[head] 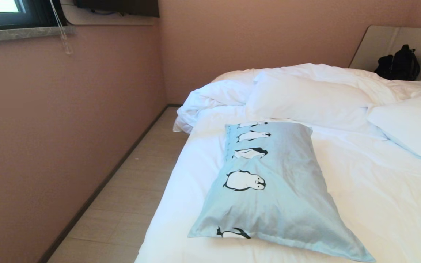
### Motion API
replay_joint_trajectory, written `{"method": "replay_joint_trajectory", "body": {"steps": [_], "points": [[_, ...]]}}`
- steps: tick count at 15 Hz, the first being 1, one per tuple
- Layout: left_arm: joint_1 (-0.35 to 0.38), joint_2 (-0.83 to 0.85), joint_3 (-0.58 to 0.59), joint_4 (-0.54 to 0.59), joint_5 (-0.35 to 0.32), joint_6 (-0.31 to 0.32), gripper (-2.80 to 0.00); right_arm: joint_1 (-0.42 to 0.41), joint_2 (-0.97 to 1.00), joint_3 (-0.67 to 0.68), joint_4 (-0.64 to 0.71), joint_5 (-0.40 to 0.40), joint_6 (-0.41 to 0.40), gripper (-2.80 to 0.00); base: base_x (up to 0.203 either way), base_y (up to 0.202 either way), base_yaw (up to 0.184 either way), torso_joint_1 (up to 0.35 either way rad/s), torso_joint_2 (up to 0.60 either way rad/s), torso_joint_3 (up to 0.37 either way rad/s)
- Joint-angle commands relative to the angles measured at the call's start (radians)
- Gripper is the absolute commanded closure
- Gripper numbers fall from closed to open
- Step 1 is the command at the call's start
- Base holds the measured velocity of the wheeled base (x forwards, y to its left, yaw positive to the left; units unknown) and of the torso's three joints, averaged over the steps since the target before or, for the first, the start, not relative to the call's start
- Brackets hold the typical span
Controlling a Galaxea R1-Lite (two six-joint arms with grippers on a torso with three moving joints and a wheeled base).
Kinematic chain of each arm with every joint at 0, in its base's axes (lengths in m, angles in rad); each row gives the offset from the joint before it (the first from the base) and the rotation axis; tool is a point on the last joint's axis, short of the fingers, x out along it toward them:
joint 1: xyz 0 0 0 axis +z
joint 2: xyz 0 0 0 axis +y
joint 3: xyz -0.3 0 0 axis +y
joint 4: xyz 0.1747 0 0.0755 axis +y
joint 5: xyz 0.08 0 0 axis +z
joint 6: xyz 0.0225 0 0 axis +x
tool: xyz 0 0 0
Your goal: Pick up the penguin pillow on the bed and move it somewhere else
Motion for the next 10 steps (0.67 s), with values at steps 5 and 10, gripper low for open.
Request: {"method": "replay_joint_trajectory", "body": {"steps": [5, 10], "points": [[0.000, 0.000, 0.000, 0.000, 0.000, 0.000, 0.00, -0.012, -0.192, 0.022, 0.346, 0.736, 0.159, 0.00, 0.000, 0.000, 0.000, 0.000, 0.00, 0.000], [0.000, 0.000, 0.000, 0.000, 0.000, 0.000, 0.00, -0.013, -0.194, 0.123, 0.356, 0.887, 0.266, 0.00, 0.000, 0.000, 0.000, 0.000, 0.00, 0.000]]}}
